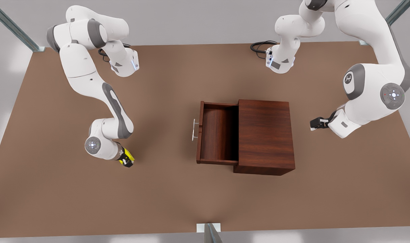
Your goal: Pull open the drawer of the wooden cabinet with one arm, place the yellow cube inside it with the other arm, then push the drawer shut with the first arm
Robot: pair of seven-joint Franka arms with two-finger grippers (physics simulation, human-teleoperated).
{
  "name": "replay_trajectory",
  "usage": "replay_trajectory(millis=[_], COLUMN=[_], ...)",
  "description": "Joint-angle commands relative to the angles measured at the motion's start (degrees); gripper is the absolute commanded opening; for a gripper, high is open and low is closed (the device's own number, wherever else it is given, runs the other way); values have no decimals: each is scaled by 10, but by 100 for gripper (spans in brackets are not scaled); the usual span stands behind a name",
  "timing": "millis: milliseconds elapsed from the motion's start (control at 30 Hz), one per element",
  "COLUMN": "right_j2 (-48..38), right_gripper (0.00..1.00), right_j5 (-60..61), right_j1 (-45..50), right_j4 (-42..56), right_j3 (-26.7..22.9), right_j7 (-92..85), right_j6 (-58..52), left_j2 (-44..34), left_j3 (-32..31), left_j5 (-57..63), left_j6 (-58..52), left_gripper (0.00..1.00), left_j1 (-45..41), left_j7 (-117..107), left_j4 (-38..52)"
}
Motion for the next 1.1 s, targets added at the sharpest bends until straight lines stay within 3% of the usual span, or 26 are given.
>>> replay_trajectory(millis=[0, 133, 267, 400, 833, 1067], right_j2=[3, 4, 1, -24, -181, -180], right_gripper=[100, 100, 74, 67, 65, 66], right_j5=[-4, -12, -12, -11, -8, -9], right_j1=[0, -7, -7, -7, 43, 164], right_j4=[-1, -1, -1, -7, 3, 119], right_j3=[0, 0, 0, 1, 14, 16], right_j7=[13, 12, 17, 16, 55, 252], right_j6=[11, 10, 8, 1, -146, -271], left_j2=[-1, -1, -1, -1, 0, -1], left_j3=[0, 0, 0, 0, 0, 0], left_j5=[0, 0, 0, 0, 0, 0], left_j6=[0, 0, 0, 0, 0, 0], left_gripper=[100, 100, 100, 100, 100, 100], left_j1=[0, -1, -1, -1, -1, -1], left_j7=[8, 7, 7, 7, 7, 7], left_j4=[0, 0, 0, 0, 0, 0])
